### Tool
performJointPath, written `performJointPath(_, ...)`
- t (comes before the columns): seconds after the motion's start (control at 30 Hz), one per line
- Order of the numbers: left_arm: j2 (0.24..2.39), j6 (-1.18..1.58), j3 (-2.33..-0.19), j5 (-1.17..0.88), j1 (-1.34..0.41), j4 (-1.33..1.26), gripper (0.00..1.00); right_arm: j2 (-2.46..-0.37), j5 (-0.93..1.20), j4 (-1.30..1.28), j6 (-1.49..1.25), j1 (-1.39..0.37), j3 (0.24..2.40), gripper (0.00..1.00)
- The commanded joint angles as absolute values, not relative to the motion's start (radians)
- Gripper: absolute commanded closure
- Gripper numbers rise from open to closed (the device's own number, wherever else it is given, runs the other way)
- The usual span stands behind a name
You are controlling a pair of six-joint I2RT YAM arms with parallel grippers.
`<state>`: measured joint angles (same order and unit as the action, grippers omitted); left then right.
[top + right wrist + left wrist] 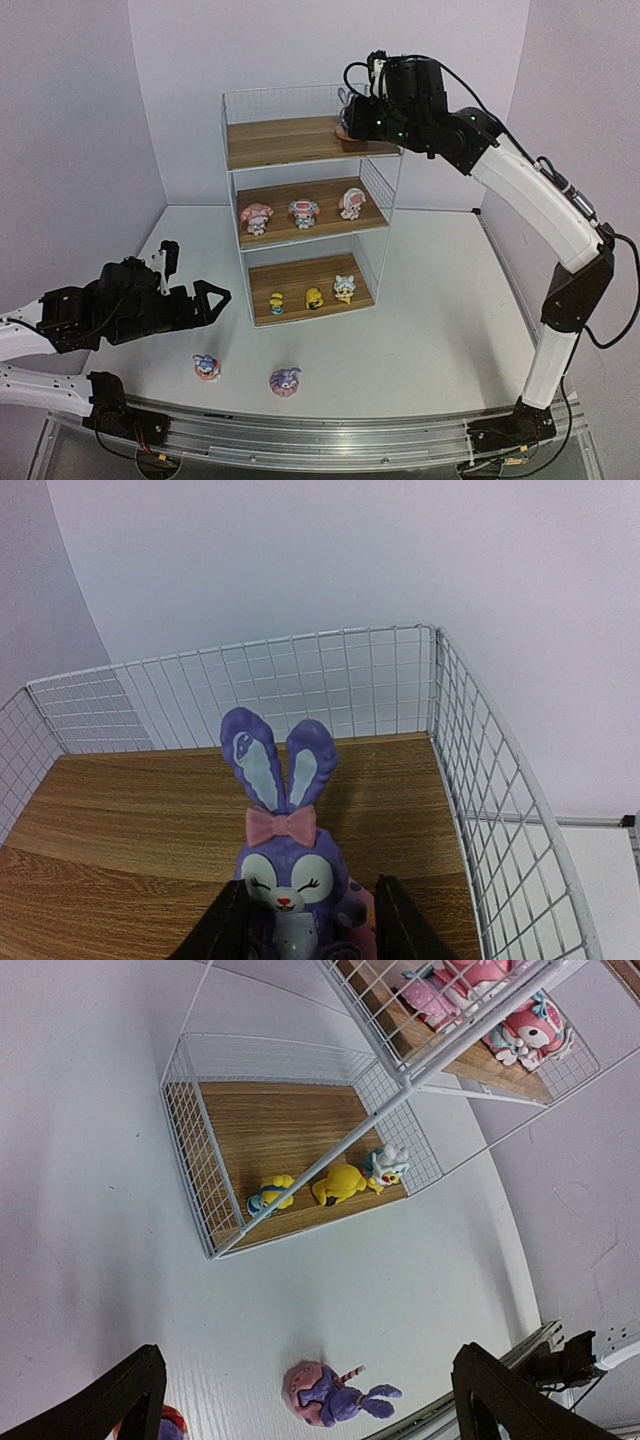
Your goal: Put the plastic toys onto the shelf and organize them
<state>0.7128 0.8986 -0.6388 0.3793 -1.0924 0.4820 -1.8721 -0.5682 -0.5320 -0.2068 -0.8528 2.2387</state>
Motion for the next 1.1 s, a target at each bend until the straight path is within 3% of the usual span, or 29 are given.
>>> performJointPath(0.0, 0.696, 0.903, -0.656, 0.394, -1.095, 0.488, 0.0, -1.828, -0.524, -0.526, -0.176, -0.856, 2.292, 0.54)
performJointPath(0.27, 0.688, 0.903, -0.645, 0.387, -1.095, 0.472, 0.0, -1.722, -0.412, -0.526, -0.159, -0.883, 2.262, 0.4)
performJointPath(0.4, 0.686, 0.915, -0.64, 0.383, -1.095, 0.476, 0.0, -1.64, -0.415, -0.528, -0.124, -0.947, 2.181, 0.11)
performJointPath(0.67, 0.66, 0.952, -0.638, 0.377, -1.095, 0.527, 0.0, -1.493, -0.284, -0.521, -0.144, -1.243, 1.688, 0.07)
performJointPath(0.87, 0.636, 0.994, -0.601, 0.358, -1.095, 0.546, 0.0, -1.602, -0.171, -0.329, -0.311, -1.391, 1.305, 0.08)
performJointPath(1.07, 0.628, 1.005, -0.579, 0.342, -1.095, 0.53, 0.0, -1.669, -0.284, -0.066, -0.419, -1.455, 1.103, 0.08)
